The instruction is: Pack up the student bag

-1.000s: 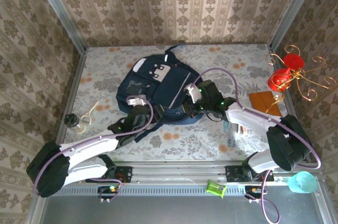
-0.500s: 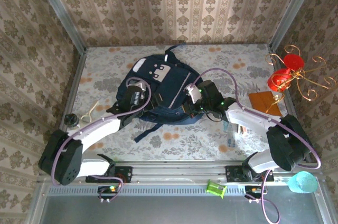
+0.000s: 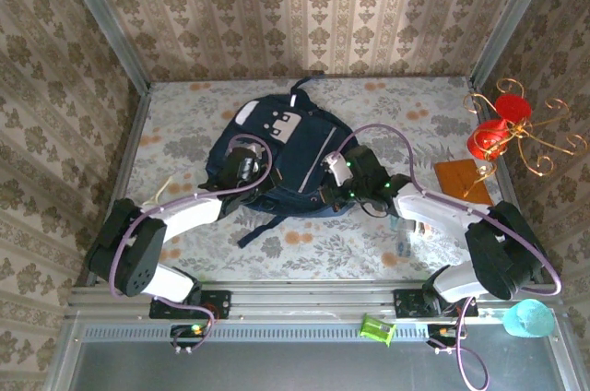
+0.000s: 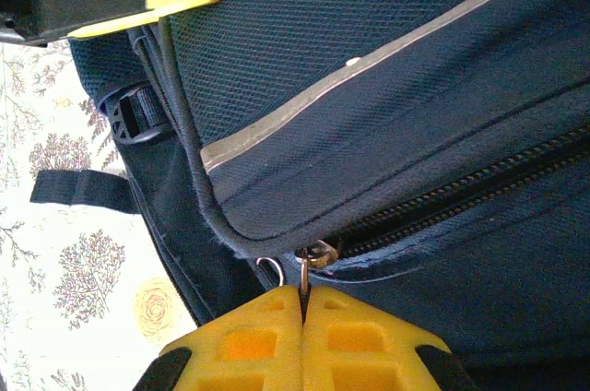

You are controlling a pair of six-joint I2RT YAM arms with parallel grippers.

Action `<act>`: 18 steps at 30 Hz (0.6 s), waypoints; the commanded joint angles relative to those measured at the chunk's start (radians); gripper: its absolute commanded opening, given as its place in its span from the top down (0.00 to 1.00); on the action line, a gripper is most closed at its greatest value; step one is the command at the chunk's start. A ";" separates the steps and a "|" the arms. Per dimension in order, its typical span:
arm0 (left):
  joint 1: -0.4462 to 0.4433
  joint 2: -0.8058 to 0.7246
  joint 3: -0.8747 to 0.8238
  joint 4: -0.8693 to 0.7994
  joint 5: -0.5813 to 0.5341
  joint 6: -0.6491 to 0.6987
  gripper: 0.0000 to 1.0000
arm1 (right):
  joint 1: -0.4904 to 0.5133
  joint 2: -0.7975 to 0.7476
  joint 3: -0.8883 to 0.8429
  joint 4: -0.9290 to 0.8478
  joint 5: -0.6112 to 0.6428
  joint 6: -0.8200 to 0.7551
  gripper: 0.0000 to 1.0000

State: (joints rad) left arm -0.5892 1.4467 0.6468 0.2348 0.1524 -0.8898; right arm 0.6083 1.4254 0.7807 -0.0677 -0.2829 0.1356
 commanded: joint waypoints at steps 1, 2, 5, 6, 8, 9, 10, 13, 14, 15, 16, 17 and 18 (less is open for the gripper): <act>-0.015 -0.009 -0.024 0.096 -0.018 -0.042 1.00 | 0.047 -0.026 -0.034 0.055 -0.018 0.020 1.00; -0.015 -0.013 -0.028 0.096 -0.028 -0.047 1.00 | 0.054 -0.026 -0.046 0.067 -0.013 0.023 1.00; -0.015 -0.036 -0.043 0.099 -0.062 -0.070 1.00 | 0.083 -0.066 -0.077 0.109 0.000 0.015 1.00; -0.015 -0.044 -0.045 0.097 -0.069 -0.075 1.00 | 0.089 -0.069 -0.086 0.121 0.002 0.006 1.00; -0.015 -0.054 -0.050 0.096 -0.083 -0.088 1.00 | 0.095 -0.072 -0.101 0.140 0.005 -0.011 1.00; -0.015 -0.059 -0.053 0.098 -0.086 -0.092 1.00 | 0.101 -0.073 -0.102 0.146 0.003 -0.021 1.00; -0.016 -0.066 -0.055 0.101 -0.090 -0.101 1.00 | 0.113 -0.073 -0.105 0.156 0.001 -0.029 1.00; -0.022 -0.082 -0.065 0.108 -0.107 -0.119 1.00 | 0.149 -0.069 -0.106 0.196 0.005 -0.033 1.00; -0.026 -0.089 -0.067 0.107 -0.114 -0.121 1.00 | 0.158 -0.064 -0.107 0.217 0.013 -0.022 1.00; -0.028 -0.096 -0.071 0.107 -0.122 -0.127 1.00 | 0.166 -0.057 -0.106 0.234 0.015 -0.012 1.00; -0.033 -0.105 -0.074 0.107 -0.132 -0.132 1.00 | 0.174 -0.049 -0.106 0.249 0.019 -0.005 1.00; -0.036 -0.112 -0.077 0.106 -0.140 -0.136 1.00 | 0.185 -0.041 -0.106 0.264 0.030 0.001 1.00; -0.038 -0.119 -0.078 0.106 -0.142 -0.137 1.00 | 0.196 -0.040 -0.103 0.281 0.042 0.006 1.00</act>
State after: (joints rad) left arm -0.6151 1.3643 0.5751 0.2852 0.0658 -0.9878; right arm 0.7555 1.3815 0.6777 0.1101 -0.2024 0.1341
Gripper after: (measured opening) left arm 0.049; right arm 0.067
